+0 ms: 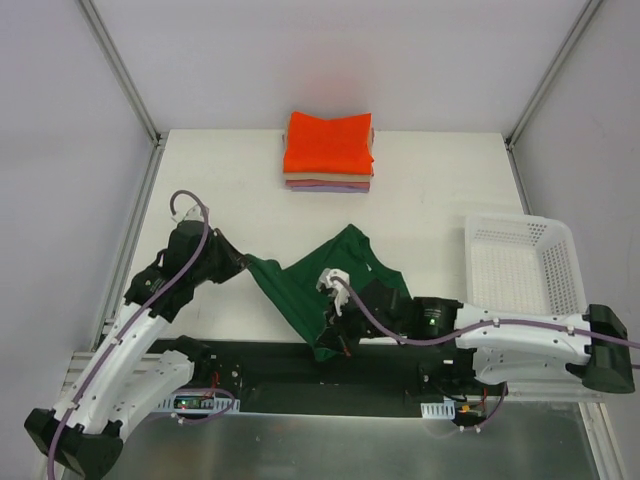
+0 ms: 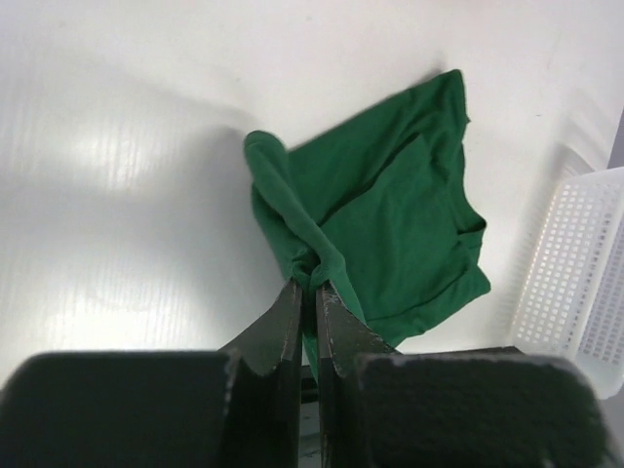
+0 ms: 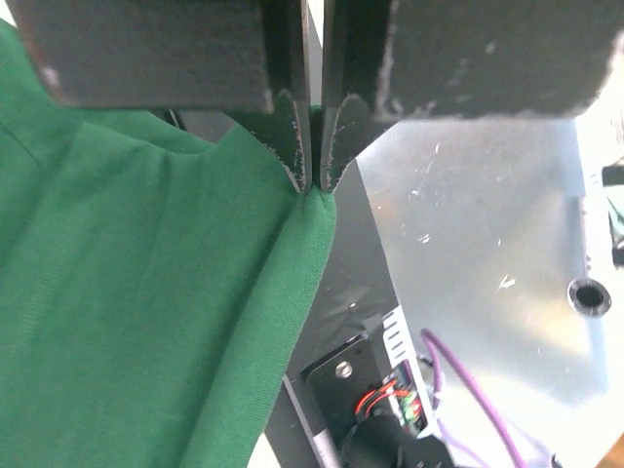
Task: Fold and stack the t-shirts
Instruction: Fold the long partially folded tshirt into a neat square
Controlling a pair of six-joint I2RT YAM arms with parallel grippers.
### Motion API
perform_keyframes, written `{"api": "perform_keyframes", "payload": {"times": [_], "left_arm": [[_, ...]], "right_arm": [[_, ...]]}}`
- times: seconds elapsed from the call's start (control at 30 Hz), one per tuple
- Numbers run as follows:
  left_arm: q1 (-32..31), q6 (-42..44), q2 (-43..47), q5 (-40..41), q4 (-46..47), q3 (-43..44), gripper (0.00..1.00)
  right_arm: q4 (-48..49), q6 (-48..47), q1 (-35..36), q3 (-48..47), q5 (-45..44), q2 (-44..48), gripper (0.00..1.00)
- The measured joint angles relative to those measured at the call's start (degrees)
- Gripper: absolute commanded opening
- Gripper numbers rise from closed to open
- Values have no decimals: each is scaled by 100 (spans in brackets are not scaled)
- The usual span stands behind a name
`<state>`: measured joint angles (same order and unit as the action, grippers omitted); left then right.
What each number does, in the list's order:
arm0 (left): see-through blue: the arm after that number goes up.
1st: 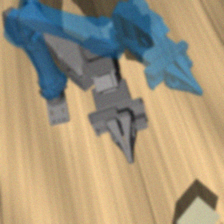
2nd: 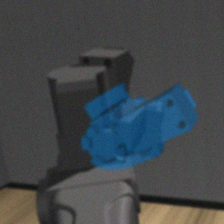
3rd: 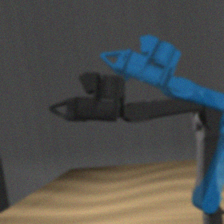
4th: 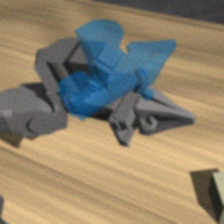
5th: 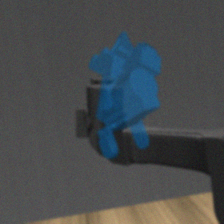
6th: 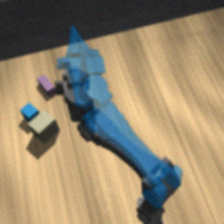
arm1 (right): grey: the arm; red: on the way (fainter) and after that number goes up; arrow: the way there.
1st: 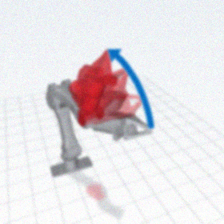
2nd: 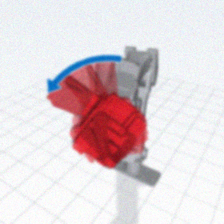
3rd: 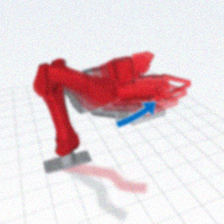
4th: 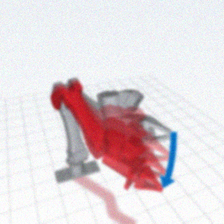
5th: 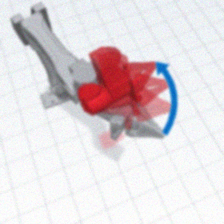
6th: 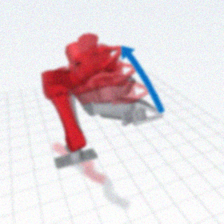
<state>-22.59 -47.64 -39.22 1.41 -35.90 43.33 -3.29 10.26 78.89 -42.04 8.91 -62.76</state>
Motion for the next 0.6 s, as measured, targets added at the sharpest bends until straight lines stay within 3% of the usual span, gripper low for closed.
{"api": "perform_keyframes", "payload": {"times": [0.37, 0.6], "left_arm": [[-376, 210, -2293, -664, 1377, 800, 0], [-713, 341, -3648, -765, 1915, 1858, 0]], "right_arm": [[-1054, 728, -551, 492, -1373, 1672, 0], [-1888, 988, -1408, 509, -1808, 2520, 0]]}}
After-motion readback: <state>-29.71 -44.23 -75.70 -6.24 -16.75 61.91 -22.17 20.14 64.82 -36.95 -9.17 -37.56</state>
